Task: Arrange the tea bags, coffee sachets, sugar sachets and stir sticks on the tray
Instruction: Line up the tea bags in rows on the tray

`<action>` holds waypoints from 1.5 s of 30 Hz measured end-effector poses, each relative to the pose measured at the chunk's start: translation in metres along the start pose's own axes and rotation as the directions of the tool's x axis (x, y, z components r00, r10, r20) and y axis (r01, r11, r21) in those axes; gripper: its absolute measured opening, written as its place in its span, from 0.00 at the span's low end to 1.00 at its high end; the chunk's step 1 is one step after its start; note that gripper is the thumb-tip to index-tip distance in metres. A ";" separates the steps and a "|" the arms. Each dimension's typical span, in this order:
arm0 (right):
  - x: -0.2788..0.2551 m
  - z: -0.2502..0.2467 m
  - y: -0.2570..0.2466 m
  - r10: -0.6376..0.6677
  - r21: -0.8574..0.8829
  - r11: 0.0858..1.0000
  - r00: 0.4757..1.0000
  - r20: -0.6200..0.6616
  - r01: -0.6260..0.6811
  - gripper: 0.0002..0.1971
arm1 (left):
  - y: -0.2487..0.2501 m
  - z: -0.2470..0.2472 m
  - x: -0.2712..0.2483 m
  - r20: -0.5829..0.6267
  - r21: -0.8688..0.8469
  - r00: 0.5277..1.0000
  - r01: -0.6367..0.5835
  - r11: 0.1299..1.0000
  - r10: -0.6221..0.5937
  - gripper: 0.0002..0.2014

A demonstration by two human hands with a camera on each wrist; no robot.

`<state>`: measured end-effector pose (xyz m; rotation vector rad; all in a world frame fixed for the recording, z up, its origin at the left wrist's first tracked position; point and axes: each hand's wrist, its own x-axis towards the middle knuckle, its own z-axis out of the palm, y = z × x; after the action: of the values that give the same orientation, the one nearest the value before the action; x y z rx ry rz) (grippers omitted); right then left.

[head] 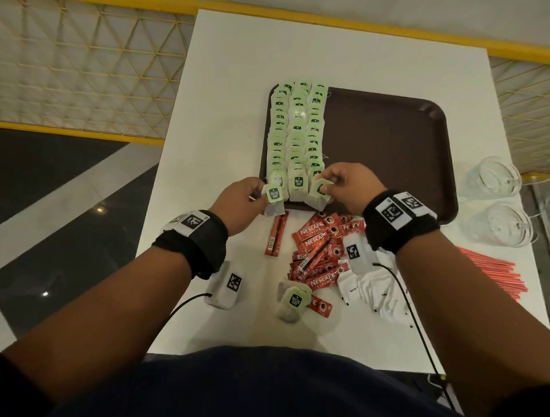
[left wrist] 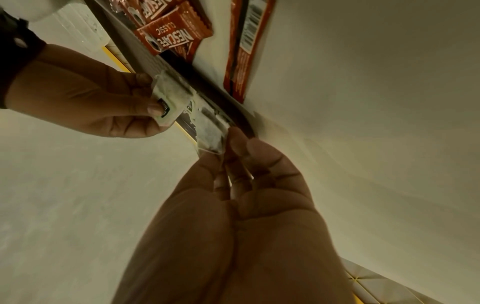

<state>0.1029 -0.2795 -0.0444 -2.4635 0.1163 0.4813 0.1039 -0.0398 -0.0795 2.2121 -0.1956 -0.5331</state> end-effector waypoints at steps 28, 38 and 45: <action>0.015 0.012 0.007 0.140 0.002 0.990 0.990 -0.014 -0.140 0.20 | 0.013 0.018 0.021 -0.034 -0.064 0.998 0.054 0.997 -0.056 0.05; 0.031 0.015 0.020 0.166 0.045 0.986 0.981 -0.098 -0.162 0.07 | 0.014 0.015 0.022 -0.031 -0.075 0.997 0.065 0.995 -0.067 0.05; 0.035 0.018 0.023 0.192 0.041 0.981 0.977 -0.097 -0.189 0.05 | 0.014 0.012 0.022 -0.018 -0.064 0.998 0.061 0.996 -0.062 0.08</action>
<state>0.1251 -0.2863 -0.0833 -2.4571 0.4013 0.4323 0.1191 -0.0645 -0.0821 2.1664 -0.0991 -0.5438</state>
